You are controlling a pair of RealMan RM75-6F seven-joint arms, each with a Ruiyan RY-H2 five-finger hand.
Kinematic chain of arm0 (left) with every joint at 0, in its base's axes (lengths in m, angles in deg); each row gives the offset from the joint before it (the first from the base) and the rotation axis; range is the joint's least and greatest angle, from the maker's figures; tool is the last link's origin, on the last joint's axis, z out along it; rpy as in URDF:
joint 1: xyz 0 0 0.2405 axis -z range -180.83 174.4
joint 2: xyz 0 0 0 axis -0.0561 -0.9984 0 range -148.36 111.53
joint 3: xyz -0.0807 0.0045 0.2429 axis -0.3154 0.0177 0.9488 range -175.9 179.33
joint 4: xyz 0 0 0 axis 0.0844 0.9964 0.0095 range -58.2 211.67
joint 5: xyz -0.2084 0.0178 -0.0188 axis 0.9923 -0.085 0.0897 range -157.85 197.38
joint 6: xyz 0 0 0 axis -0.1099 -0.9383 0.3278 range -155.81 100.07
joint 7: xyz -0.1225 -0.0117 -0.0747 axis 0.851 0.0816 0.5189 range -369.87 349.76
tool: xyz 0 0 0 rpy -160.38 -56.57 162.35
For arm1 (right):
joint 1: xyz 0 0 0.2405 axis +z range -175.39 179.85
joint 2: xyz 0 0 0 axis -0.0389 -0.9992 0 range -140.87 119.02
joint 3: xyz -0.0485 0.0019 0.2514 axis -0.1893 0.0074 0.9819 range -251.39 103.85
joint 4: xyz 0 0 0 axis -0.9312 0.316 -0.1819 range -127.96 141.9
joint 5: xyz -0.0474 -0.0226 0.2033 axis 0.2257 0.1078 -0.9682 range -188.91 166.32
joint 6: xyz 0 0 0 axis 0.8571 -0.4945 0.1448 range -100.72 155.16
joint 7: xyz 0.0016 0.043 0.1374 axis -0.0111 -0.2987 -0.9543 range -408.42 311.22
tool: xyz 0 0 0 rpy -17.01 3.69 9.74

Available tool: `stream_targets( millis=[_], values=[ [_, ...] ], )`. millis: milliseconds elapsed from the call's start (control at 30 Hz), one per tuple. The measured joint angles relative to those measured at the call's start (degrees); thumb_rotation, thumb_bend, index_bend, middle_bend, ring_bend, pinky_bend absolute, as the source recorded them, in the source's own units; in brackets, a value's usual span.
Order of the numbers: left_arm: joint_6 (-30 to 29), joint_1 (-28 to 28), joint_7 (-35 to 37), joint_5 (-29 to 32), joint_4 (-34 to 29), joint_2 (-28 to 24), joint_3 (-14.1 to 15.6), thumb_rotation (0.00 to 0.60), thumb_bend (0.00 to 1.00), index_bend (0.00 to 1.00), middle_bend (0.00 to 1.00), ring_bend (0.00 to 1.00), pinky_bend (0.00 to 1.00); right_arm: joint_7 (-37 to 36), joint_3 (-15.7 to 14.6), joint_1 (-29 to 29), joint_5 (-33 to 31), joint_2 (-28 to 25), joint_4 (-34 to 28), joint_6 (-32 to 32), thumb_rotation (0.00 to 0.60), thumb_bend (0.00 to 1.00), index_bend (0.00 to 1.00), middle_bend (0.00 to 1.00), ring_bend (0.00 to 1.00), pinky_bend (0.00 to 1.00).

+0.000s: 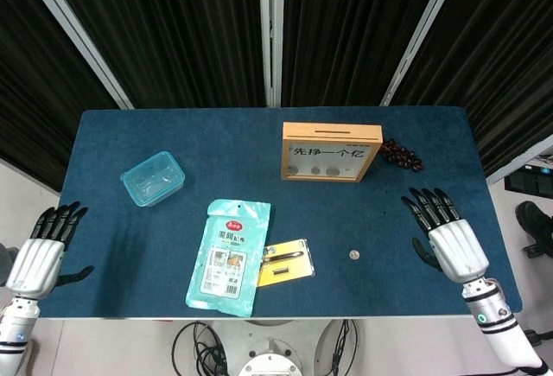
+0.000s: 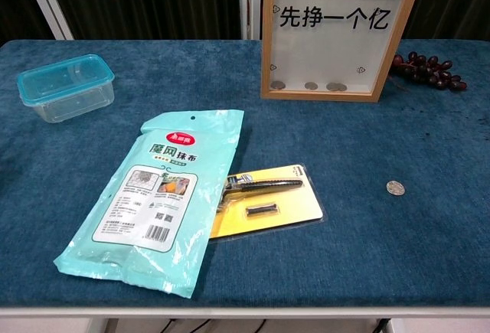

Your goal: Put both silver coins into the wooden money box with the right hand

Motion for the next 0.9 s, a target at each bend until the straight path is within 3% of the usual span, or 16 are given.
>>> stream_targets(
  millis=[367,900],
  values=[
    [0.1,-0.2,0.5,0.1,1.0,0.7,0.4,0.6,0.05,0.0,0.0,0.0,0.0,-1.8,-2.2,-3.7,0.2,10.0,12.5,3.6,0.6,0.33,0.0,0.0,0.0,0.0],
    [0.2,-0.3,2.0,0.3,2.5,1.3,0.4,0.6,0.05,0.0,0.0,0.0,0.0,-1.3,-1.1,-1.8,1.0,16.0,15.5,10.3,0.6,0.33,0.07,0.0,0.0,0.0]
  ],
)
